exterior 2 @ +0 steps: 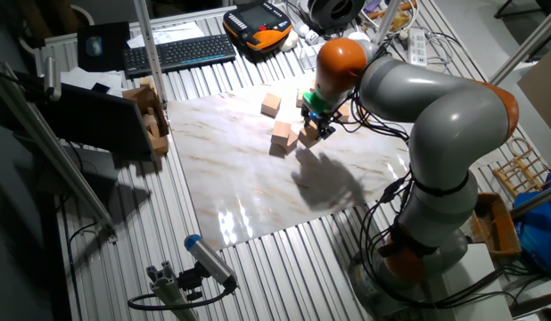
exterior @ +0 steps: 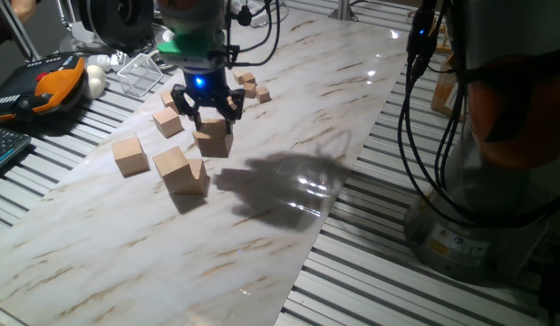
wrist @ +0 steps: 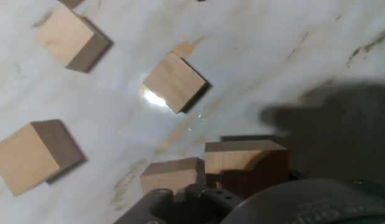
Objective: Stack the blocks into a cross shape
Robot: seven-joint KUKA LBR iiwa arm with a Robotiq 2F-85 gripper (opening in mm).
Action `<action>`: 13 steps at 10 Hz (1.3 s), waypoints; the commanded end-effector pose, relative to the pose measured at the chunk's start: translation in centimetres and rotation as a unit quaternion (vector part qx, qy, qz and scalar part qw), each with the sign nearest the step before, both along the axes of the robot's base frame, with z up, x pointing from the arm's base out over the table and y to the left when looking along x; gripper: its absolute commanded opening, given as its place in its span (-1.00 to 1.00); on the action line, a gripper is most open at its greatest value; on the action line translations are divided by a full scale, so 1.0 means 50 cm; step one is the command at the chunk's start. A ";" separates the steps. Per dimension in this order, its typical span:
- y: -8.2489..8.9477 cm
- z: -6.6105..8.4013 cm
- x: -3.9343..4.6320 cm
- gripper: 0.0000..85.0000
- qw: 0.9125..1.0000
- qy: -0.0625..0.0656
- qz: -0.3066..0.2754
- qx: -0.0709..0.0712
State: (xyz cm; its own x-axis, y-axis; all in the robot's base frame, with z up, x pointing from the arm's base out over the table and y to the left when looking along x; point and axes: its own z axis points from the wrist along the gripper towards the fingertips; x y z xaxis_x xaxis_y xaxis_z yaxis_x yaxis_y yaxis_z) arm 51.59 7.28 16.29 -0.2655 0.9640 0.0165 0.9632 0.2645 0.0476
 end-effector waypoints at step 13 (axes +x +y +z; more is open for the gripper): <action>0.002 -0.010 0.013 -1.00 0.924 -0.008 -0.382 0.008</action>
State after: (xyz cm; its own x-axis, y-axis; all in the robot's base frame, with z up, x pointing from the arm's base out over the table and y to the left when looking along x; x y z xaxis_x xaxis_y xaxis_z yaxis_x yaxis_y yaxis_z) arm 52.25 7.43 15.71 0.1741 0.9841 0.0363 0.9822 -0.1762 0.0649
